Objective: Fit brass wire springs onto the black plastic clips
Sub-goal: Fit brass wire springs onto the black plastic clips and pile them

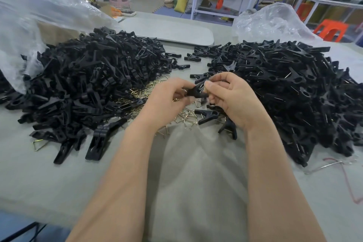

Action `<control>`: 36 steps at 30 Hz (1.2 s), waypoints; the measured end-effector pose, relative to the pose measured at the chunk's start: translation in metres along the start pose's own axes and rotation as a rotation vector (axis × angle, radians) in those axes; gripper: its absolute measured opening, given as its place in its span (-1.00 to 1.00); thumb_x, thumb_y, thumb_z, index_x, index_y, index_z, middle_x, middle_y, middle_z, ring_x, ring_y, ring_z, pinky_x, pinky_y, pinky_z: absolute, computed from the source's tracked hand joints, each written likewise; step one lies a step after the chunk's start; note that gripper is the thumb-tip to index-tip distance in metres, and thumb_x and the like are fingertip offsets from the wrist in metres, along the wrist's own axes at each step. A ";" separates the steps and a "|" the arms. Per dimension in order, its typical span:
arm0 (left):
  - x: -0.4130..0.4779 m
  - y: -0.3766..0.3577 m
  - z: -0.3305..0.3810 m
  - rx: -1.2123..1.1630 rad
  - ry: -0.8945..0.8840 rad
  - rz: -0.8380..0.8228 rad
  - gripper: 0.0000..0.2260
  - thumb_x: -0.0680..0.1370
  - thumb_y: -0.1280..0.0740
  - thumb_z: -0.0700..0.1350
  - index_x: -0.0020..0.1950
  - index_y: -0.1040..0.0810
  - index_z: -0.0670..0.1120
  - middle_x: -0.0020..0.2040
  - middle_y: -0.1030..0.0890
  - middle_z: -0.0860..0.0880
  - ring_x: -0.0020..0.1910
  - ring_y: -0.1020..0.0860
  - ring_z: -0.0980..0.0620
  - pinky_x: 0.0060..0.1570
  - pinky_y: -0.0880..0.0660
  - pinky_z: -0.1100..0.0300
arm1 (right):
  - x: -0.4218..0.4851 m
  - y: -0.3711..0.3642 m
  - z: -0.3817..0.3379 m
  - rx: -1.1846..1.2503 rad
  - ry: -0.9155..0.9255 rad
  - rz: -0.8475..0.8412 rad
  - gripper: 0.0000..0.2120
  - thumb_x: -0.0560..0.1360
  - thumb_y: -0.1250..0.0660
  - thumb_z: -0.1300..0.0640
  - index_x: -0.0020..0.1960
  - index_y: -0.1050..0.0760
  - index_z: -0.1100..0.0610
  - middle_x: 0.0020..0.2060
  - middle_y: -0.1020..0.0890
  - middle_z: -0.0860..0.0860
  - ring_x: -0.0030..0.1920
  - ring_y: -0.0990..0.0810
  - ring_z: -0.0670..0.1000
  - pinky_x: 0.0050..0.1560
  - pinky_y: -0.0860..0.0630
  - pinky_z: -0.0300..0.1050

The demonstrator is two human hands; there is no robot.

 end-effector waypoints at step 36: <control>-0.005 0.008 0.037 0.031 -0.146 0.027 -0.68 0.43 -0.48 -0.14 0.17 -0.60 -0.02 0.02 -0.58 0.19 0.09 -0.45 0.27 0.07 -0.26 0.56 | -0.005 -0.058 0.043 0.735 -0.268 -0.286 -0.63 0.19 -0.51 -0.02 -0.08 -0.60 0.14 -0.15 -0.54 0.07 -0.14 -0.52 -0.02 -0.20 -0.61 -0.11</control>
Point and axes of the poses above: each hand's wrist, its own x-axis towards the middle knuckle, its own y-axis out of the back of the hand, z = x × y, the point moved 10 cm from there along x, towards the middle knuckle
